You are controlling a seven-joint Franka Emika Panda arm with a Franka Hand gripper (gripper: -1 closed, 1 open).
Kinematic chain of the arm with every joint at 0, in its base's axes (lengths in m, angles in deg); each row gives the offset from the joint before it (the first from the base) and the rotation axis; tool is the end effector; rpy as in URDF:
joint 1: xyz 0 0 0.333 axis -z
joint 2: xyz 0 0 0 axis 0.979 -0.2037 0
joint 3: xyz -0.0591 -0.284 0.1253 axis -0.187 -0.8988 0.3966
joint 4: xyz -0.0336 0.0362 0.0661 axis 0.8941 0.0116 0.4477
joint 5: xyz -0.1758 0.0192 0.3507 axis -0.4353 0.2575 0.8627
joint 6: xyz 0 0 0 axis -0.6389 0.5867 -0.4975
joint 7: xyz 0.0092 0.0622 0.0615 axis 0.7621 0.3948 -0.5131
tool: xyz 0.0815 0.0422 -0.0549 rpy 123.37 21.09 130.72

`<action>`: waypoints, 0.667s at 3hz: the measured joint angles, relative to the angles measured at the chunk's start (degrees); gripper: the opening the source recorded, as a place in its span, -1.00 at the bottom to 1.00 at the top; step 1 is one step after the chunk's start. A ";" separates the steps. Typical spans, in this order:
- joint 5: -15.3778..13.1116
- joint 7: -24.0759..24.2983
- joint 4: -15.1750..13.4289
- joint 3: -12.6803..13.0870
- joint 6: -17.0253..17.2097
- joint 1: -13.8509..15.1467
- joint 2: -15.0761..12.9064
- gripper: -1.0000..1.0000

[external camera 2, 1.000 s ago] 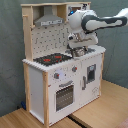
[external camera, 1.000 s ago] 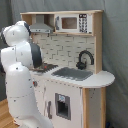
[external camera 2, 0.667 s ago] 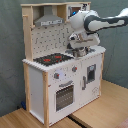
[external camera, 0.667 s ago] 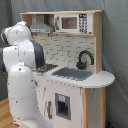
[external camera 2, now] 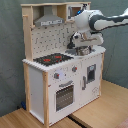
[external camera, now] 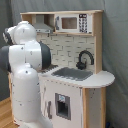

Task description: Play with the kitchen

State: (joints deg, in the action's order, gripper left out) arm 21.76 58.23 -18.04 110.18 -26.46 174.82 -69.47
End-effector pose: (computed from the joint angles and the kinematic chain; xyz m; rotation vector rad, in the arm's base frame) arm 0.4000 0.3116 0.5745 2.3860 1.4536 -0.4312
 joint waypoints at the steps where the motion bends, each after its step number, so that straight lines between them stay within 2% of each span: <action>1: -3.27 3.12 -1.58 0.47 0.00 0.00 -4.09 -1.00; 2: -6.29 6.48 -1.61 -1.89 -3.02 0.32 -3.81 -1.00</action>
State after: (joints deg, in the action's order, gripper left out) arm 15.48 64.71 -19.65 108.29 -29.48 175.14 -73.28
